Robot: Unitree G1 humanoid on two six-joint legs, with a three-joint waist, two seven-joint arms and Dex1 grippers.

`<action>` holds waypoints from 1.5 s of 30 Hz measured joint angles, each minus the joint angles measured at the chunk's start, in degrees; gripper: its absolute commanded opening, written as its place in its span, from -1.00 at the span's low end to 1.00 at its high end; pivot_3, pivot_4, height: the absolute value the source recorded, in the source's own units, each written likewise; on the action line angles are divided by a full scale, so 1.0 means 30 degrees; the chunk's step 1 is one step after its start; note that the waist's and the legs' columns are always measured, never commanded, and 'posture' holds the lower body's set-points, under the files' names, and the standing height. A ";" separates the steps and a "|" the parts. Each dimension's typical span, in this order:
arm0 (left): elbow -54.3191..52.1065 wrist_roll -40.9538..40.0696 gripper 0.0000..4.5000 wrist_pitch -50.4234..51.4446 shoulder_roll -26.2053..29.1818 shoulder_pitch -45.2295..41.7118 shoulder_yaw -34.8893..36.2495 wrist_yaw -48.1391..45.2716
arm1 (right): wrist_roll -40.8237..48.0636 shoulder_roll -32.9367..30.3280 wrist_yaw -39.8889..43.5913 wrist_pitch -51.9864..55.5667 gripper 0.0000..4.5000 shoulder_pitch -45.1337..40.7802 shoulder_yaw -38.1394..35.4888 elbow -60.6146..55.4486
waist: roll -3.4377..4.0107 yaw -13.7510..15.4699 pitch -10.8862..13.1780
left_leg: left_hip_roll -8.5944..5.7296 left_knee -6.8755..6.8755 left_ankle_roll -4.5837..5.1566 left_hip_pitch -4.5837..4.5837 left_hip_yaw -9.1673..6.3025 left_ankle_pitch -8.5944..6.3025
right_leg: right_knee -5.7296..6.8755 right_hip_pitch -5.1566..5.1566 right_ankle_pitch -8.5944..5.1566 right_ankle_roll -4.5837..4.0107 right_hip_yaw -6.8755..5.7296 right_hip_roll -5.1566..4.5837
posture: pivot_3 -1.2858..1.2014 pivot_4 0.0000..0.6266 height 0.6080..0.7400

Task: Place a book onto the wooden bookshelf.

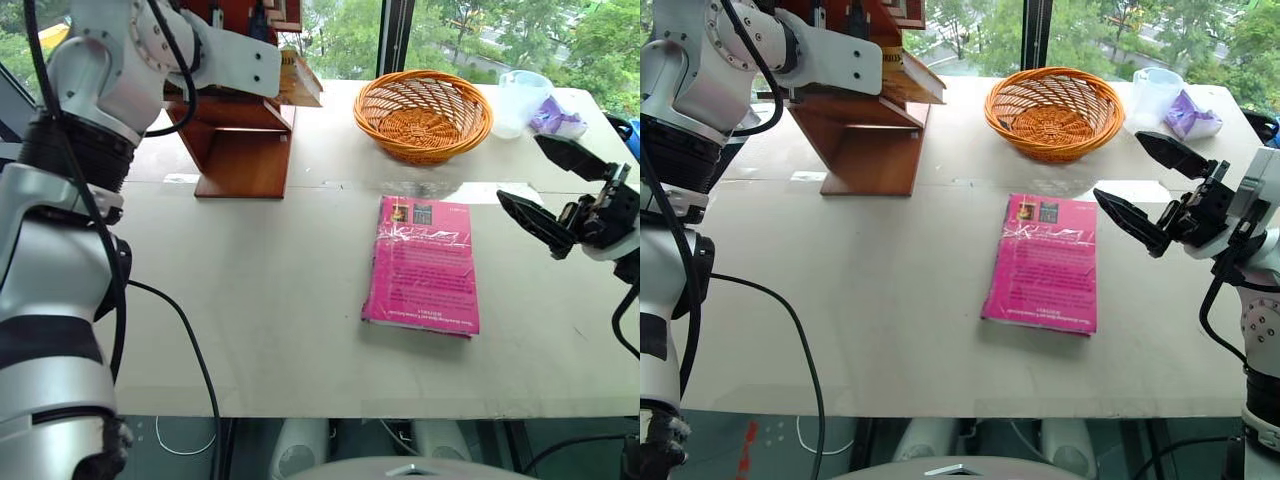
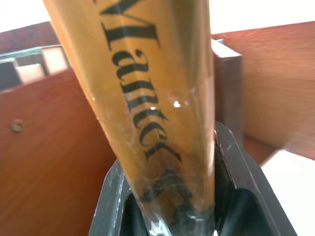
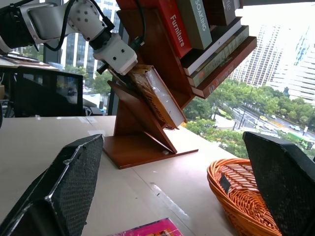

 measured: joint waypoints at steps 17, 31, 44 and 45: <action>-1.0082 -0.4828 0.88 1.2281 0.1202 0.4669 0.7320 -0.5730 | 0.0656 -0.0007 -0.0084 0.0199 1.00 -0.0933 0.0238 0.0296 | -0.0009 -0.0424 0.0014 | 0.0028 0.0020 -0.0088 -0.0089 0.0034 0.0051 | 0.0026 -0.0094 0.0040 -0.0062 0.0053 0.0027 | 0.03 -0.52 0.90; -2.2685 -1.4656 0.88 2.6102 -0.6223 1.2485 1.4168 -0.1845 | 0.1405 -0.1272 0.0242 0.1784 1.00 -0.0919 0.0059 0.0870 | -0.0021 -0.0142 0.0011 | 0.0013 0.0066 -0.0054 0.0061 -0.0043 0.0031 | 0.0052 0.0090 0.0042 -0.0068 0.0036 0.0030 | 0.03 -0.52 0.90; -2.1402 -1.6763 0.88 1.5422 -0.6258 2.6384 1.6398 0.0778 | -0.2075 -0.3708 0.2203 0.1445 1.00 0.8386 -0.4403 0.2539 | 0.0023 0.0040 -0.0021 | 0.0020 0.0004 -0.0013 0.0233 -0.0009 -0.0007 | -0.0001 0.0177 -0.0001 -0.0177 0.0058 -0.0062 | 0.03 -0.52 0.90; -2.1278 -1.6793 0.88 1.5187 -0.6198 2.6541 1.6532 0.0773 | -0.2145 -0.3707 0.2260 0.1389 1.00 0.8498 -0.4443 0.2640 | 0.0022 0.0043 -0.0021 | 0.0020 0.0005 -0.0014 0.0234 -0.0008 -0.0009 | -0.0006 0.0177 0.0003 -0.0180 0.0060 -0.0111 | 0.03 -0.52 0.90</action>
